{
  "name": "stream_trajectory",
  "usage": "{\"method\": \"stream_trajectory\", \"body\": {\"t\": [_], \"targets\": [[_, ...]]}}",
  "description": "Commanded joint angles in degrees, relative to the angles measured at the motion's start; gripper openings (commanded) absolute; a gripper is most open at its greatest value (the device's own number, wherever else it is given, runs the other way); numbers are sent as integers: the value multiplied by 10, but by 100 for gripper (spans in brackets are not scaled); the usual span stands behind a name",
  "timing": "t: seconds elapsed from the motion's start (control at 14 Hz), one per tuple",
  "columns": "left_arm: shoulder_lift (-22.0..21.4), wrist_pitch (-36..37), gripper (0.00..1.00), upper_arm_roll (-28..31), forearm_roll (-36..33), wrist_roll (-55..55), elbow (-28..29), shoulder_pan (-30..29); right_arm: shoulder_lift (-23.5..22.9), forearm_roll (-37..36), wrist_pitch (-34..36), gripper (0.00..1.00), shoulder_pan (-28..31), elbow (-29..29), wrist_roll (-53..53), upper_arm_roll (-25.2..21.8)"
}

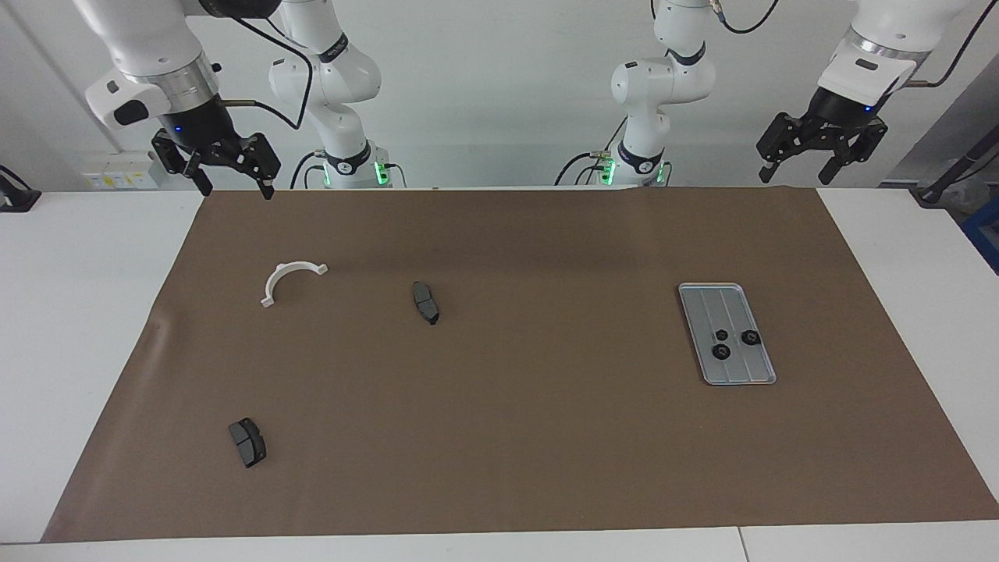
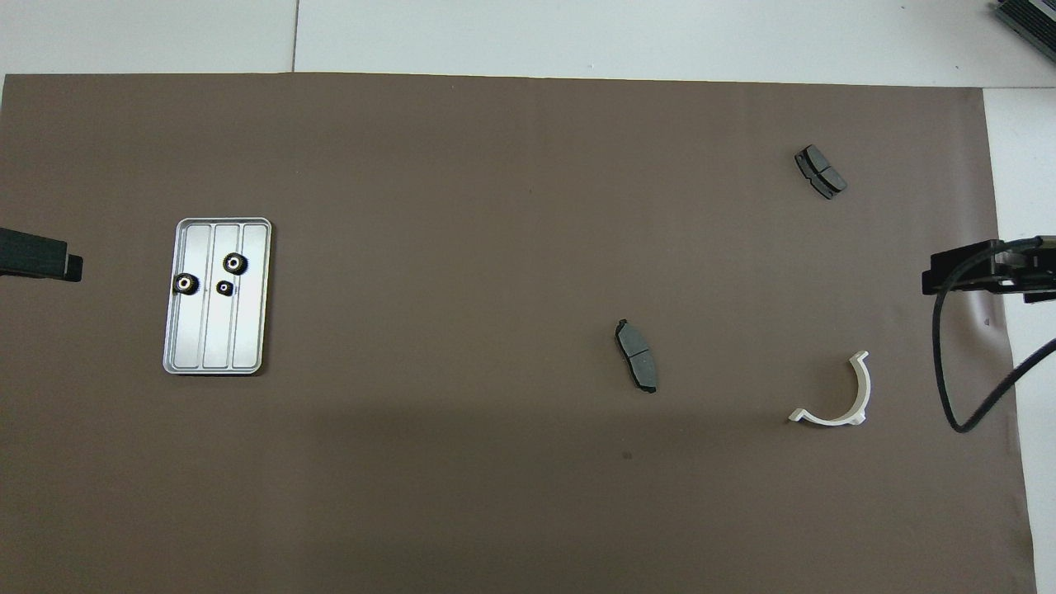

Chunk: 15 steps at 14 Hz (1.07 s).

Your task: Place bearing gear from tray to pile

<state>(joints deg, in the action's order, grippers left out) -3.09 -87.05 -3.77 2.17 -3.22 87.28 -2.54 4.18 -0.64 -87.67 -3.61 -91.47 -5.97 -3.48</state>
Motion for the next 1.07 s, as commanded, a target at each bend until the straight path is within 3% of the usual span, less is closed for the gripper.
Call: {"method": "stream_trajectory", "body": {"t": [0.0,0.29,0.64,0.86,1.0], "targets": [[-6,-62,100,4,-2,5,62,-8,7,10,2,100,4,-7,10,2],[33,-131,100,4,-2,9,106,-11,7,10,3,100,3,-8,10,2],[118,-221,100,4,-2,32,109,-3,7,10,3,100,4,-7,11,2],[150,-296,100,4,-2,33,133,-1,7,10,2,100,4,-7,11,2],[164,-302,100,5,-4,33,130,1,7,10,3,100,4,-7,11,2]]}}
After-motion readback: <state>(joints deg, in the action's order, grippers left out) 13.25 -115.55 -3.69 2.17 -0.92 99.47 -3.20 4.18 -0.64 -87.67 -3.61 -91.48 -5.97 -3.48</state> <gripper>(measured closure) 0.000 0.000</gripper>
